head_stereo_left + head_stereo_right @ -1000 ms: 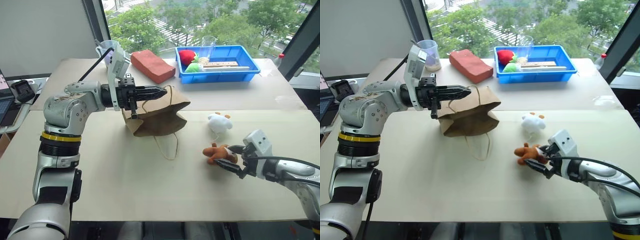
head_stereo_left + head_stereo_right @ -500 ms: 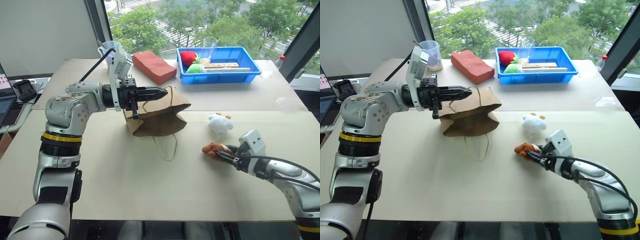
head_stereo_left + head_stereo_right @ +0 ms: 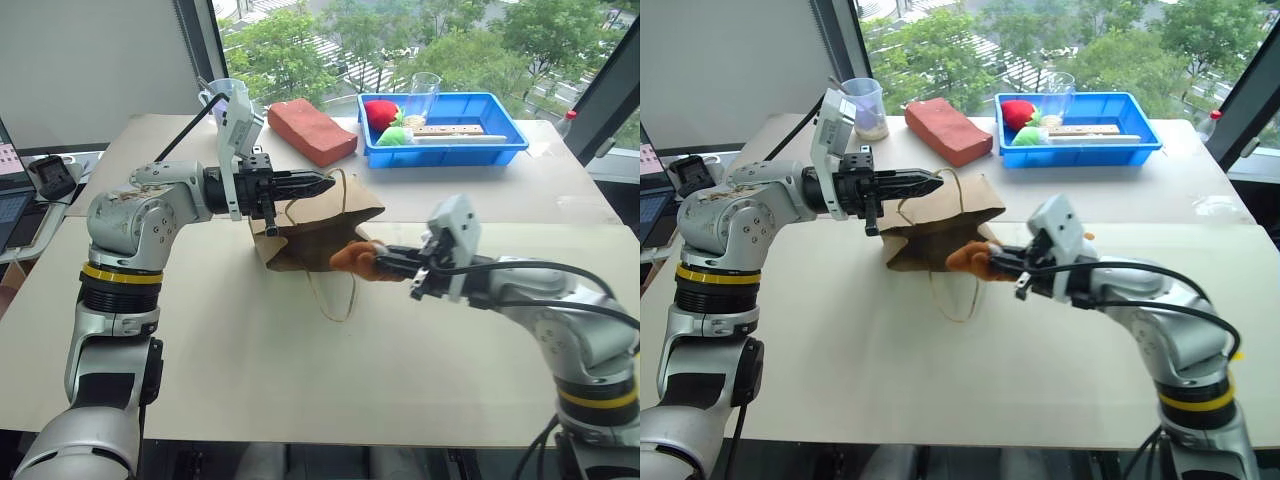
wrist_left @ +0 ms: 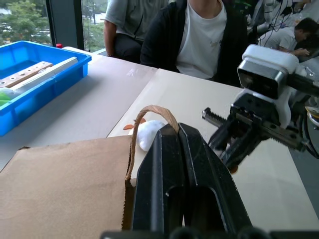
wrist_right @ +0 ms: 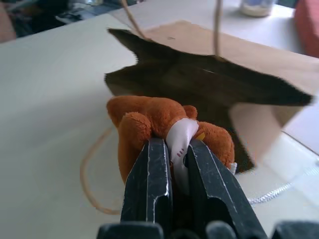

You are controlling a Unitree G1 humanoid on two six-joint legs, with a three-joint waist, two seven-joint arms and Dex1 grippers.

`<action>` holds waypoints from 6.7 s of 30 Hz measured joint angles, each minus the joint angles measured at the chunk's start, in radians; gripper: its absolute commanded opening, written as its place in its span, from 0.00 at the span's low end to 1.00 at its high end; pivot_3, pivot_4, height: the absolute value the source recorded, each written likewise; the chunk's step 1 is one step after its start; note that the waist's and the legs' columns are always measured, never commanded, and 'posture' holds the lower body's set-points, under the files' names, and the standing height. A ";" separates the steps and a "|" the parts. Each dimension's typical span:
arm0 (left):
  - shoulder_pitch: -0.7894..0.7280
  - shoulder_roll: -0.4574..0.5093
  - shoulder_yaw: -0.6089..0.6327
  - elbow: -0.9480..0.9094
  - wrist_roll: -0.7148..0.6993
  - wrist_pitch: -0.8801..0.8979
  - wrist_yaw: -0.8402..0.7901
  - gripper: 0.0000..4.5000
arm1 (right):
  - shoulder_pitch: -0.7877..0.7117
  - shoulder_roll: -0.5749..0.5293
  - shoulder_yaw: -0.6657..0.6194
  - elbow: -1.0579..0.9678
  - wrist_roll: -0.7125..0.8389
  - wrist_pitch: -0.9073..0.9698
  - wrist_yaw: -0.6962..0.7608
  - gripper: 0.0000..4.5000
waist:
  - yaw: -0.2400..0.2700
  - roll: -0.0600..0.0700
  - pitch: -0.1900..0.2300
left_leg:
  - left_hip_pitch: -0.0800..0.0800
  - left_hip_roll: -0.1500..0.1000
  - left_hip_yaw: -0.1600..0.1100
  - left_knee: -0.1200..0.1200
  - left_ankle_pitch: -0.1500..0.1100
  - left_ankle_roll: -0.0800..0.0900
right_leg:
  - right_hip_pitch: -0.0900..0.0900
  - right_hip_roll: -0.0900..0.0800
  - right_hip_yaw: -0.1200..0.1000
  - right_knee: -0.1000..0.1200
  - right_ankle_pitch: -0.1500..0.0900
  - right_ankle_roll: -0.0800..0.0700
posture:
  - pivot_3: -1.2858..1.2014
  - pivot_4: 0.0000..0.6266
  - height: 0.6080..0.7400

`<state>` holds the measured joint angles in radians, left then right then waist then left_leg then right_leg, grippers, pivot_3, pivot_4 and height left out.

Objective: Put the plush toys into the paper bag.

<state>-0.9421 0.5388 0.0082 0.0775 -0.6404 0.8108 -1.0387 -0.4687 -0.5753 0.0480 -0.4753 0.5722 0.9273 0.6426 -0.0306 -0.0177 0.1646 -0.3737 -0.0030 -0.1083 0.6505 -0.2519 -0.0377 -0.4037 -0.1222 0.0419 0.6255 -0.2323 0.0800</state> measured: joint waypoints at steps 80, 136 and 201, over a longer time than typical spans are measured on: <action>-0.015 -0.031 0.078 -0.044 -0.206 0.180 0.065 0.00 | -0.084 0.183 0.114 0.206 -0.083 -0.062 -0.062 0.00 | -0.010 0.001 0.000 | 0.004 0.000 0.000 -0.003 0.002 -0.003 | -0.001 0.000 0.001 0.001 0.000 -0.001 | 0.52 0.24 1.00; 0.003 -0.020 0.062 -0.057 -0.203 0.151 0.079 0.00 | 0.139 -0.061 0.063 0.100 0.007 0.003 0.143 0.02 | -0.009 0.000 0.001 | 0.004 0.000 0.000 -0.003 0.001 -0.002 | -0.001 0.000 0.001 -0.001 0.000 0.000 | 0.52 0.24 1.00; 0.423 0.089 0.059 -0.128 0.230 -0.362 -0.020 0.99 | -0.221 0.054 0.088 0.151 -0.060 -0.057 -0.032 0.00 | -0.010 0.001 0.001 | 0.001 0.001 0.000 -0.004 0.000 0.000 | -0.004 0.000 0.000 0.001 0.000 -0.001 | 0.52 0.24 1.00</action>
<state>-0.5191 0.6281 0.0676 -0.0503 -0.4108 0.4490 -1.0587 -0.6901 -0.5217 0.1361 -0.3239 0.5120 0.8699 0.6107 -0.0410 -0.0171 0.1651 -0.3722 -0.0021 -0.1080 0.6463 -0.2517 -0.0376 -0.4078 -0.1220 0.0418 0.6265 -0.2323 0.0791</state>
